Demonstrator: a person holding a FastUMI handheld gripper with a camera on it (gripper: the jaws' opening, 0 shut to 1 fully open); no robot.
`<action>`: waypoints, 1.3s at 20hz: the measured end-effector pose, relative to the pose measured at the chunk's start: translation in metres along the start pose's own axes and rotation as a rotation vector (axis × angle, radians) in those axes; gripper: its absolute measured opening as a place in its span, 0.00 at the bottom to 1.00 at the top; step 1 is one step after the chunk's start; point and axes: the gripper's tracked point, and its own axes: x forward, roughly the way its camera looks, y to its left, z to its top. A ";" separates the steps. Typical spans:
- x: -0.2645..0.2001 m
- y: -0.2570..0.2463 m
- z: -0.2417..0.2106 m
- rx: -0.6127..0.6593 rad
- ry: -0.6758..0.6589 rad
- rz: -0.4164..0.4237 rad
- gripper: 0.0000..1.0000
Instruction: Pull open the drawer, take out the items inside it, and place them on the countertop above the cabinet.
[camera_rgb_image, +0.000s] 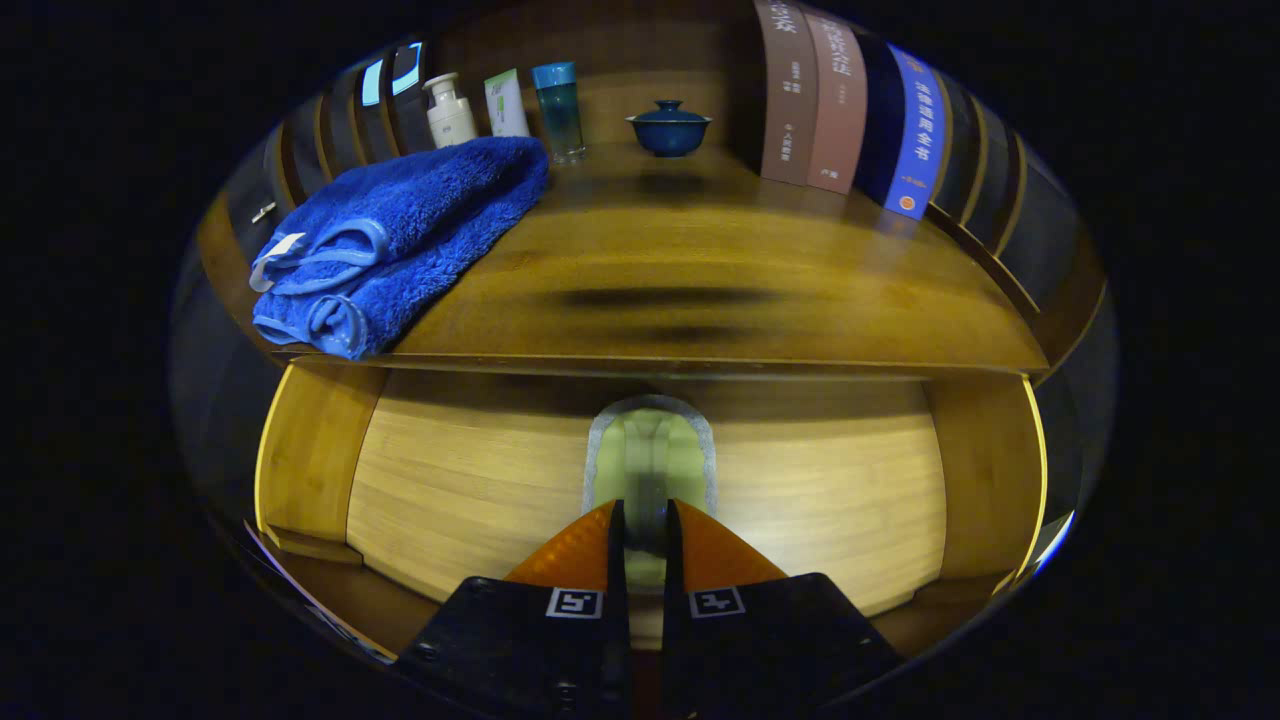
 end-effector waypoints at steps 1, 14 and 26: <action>-0.008 0.000 -0.003 0.000 -0.001 0.004 0.16; -0.142 0.002 0.034 0.001 -0.121 0.056 0.16; -0.084 -0.005 0.162 0.015 -0.093 0.035 0.17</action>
